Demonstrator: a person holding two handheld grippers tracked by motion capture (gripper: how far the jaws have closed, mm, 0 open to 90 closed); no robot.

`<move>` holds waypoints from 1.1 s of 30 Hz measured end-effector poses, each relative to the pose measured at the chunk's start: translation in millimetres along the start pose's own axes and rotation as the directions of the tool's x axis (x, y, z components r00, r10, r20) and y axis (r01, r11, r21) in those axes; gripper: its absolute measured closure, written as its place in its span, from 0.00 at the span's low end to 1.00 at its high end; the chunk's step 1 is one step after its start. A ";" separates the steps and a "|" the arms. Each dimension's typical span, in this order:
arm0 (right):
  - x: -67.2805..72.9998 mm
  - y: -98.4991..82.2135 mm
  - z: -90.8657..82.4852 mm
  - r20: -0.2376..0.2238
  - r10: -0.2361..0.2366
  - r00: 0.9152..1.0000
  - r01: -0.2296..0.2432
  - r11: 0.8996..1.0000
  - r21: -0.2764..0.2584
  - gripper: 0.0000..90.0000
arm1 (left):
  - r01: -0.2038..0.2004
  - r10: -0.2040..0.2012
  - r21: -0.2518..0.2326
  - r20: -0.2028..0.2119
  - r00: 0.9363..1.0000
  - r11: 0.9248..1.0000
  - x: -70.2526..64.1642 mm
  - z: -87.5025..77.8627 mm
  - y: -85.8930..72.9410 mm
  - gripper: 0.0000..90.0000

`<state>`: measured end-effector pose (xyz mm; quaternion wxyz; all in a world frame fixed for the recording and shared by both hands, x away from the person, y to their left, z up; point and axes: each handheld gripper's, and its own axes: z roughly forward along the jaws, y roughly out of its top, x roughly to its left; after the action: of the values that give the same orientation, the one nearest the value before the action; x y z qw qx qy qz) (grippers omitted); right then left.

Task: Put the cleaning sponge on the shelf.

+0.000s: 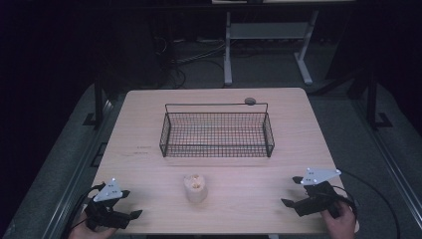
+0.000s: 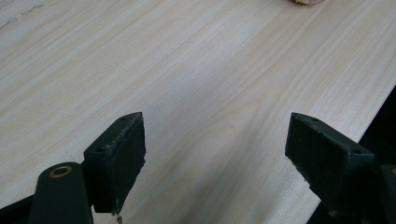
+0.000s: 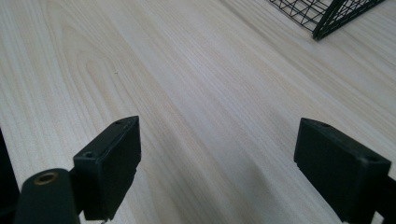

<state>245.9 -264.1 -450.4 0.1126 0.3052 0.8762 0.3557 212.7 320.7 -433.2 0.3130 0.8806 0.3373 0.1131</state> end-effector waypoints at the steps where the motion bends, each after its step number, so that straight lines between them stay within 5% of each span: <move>1: -0.1 -0.1 -0.1 0.000 0.000 1.000 0.000 1.000 -0.001 0.16 | 0.000 0.000 0.000 0.000 1.000 1.000 0.0 0.0 0.0 0.22; 16: 2.2 0.1 -0.4 0.008 -0.002 1.000 0.002 1.000 -0.001 0.16 | -0.024 0.024 0.033 0.007 1.000 0.999 -6.6 -0.1 15.8 0.22; 22: 3.9 0.8 0.8 0.005 -0.004 1.000 0.004 1.000 0.008 0.16 | -0.098 0.098 0.035 0.012 0.995 0.995 -13.1 0.7 31.3 0.21; 33: 4.3 0.9 0.8 0.000 -0.012 1.000 0.012 1.000 0.000 0.16 | -0.148 0.145 0.066 0.049 0.988 0.987 -18.7 -0.4 54.5 0.21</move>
<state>243.2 -260.5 -450.3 0.1149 0.2998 0.8781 0.3547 227.1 277.0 -398.4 0.2801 0.9158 0.2682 0.1047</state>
